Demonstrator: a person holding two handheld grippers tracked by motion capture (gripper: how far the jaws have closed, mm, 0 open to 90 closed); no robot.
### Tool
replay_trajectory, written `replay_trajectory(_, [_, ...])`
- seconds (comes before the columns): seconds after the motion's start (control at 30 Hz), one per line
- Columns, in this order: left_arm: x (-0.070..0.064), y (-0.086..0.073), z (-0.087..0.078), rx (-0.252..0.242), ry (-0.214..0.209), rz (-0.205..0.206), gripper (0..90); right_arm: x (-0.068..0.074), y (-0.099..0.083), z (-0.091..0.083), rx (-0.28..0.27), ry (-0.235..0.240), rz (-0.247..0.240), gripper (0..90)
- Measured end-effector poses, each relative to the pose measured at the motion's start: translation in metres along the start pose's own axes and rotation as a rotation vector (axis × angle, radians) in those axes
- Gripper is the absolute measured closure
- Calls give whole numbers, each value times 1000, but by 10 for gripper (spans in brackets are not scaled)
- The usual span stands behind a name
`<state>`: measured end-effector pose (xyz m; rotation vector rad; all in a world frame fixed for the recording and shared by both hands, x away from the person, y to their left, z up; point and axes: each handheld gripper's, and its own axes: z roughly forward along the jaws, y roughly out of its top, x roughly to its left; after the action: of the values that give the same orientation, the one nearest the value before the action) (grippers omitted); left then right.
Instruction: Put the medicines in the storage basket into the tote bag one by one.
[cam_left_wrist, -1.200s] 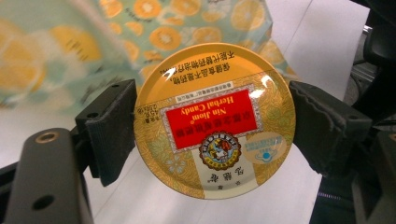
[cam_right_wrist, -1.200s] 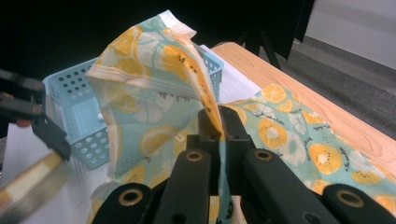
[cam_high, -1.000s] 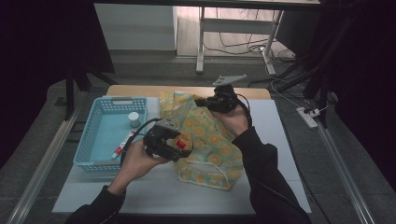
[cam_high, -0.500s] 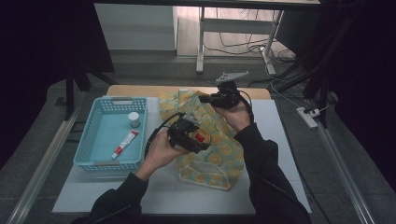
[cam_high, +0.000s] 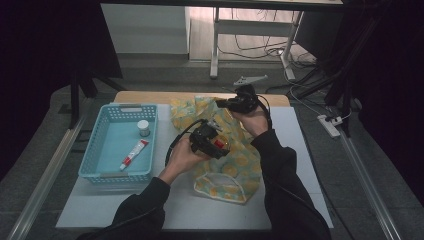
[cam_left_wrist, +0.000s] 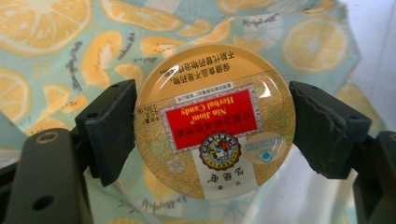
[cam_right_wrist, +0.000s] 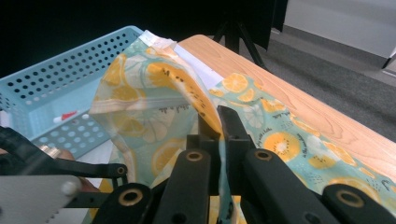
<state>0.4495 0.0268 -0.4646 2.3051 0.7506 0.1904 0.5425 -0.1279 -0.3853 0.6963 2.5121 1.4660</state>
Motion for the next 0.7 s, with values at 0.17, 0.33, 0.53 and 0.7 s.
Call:
replay_trajectory(0.17, [6, -1, 14, 15, 6, -7, 206, -6, -2, 0, -10, -8, 13, 894])
replay_trajectory(0.33, [12, -1, 26, 25, 35, -7, 206, -10, -2, 0, -13, -18, 16, 894])
replay_trajectory(0.53, [19, 0, 40, 30, 65, -1, 205, -16, -6, 3, -13, -31, 35, 894])
replay_trajectory(0.7, [22, -1, 51, 41, 84, -7, 205, -20, -9, 3, -13, -44, 44, 894])
